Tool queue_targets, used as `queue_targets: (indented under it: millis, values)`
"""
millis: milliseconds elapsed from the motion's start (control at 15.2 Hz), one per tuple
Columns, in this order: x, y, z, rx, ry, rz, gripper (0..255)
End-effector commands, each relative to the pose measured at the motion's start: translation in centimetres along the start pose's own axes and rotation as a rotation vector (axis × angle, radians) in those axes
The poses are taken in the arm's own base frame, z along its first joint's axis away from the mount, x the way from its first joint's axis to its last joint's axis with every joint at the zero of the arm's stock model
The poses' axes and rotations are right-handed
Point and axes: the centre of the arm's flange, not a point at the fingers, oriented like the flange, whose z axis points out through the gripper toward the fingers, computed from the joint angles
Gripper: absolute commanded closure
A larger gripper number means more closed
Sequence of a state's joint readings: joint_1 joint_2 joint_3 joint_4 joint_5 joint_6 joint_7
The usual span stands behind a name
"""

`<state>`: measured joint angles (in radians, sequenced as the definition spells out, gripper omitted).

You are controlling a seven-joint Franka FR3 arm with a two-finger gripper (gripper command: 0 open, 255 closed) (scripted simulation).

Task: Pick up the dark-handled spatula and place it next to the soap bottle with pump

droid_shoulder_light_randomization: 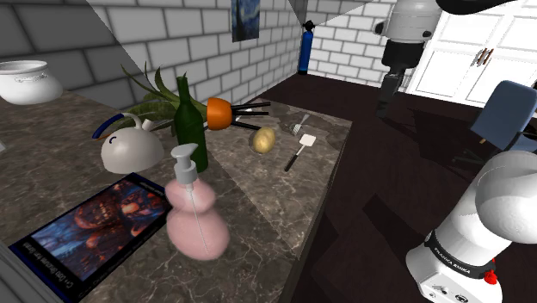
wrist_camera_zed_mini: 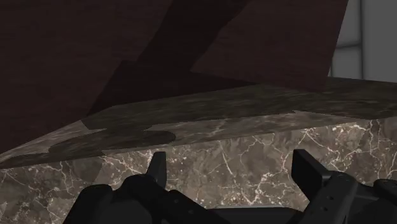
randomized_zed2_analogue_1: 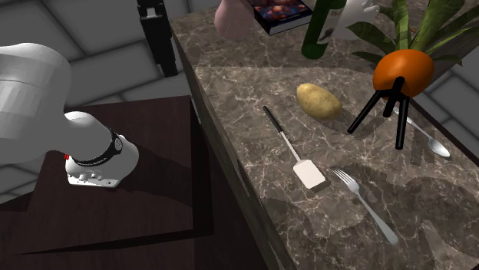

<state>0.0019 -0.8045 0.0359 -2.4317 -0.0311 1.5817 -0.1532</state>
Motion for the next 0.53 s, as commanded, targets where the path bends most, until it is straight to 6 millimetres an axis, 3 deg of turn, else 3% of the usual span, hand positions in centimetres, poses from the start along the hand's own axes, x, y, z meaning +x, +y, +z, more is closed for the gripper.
queue_targets:
  millis: [0, 462]
  values:
    - [0.0, 0.0, 0.0, 0.0, 0.0, 0.0, 0]
    - [7.3, -0.8, 5.6, 0.03, -0.011, 0.342, 0]
